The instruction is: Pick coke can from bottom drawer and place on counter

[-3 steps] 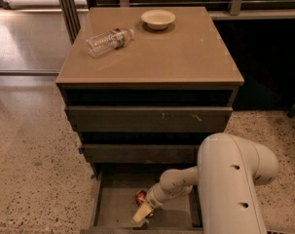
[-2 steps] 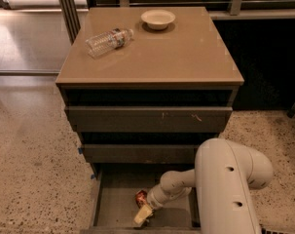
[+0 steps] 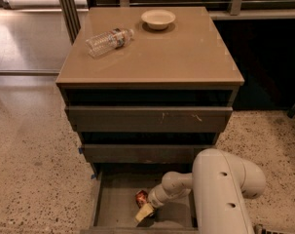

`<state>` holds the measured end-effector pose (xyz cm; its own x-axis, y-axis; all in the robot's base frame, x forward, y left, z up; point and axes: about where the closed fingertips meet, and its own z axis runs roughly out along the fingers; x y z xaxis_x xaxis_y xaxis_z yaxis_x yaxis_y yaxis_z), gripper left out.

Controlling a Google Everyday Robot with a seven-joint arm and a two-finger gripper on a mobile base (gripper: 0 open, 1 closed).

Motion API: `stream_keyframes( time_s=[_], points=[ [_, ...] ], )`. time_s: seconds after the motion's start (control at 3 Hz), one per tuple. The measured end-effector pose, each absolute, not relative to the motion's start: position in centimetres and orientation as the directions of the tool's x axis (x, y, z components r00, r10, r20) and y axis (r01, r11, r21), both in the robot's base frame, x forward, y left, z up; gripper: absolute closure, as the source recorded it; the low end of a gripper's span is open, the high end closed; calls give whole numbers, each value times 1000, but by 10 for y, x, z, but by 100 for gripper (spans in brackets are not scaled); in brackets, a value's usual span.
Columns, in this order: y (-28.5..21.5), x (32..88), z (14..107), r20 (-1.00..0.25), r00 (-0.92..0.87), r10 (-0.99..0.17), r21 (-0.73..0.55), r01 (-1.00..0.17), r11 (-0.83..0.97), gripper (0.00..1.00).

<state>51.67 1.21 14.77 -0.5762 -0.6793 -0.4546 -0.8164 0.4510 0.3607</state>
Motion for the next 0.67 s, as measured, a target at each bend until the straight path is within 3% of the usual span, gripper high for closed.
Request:
stream_keyframes(
  time_s=[0.67],
  points=[
    [16, 515, 121, -422, -592, -687, 385, -803, 455, 0]
  ],
)
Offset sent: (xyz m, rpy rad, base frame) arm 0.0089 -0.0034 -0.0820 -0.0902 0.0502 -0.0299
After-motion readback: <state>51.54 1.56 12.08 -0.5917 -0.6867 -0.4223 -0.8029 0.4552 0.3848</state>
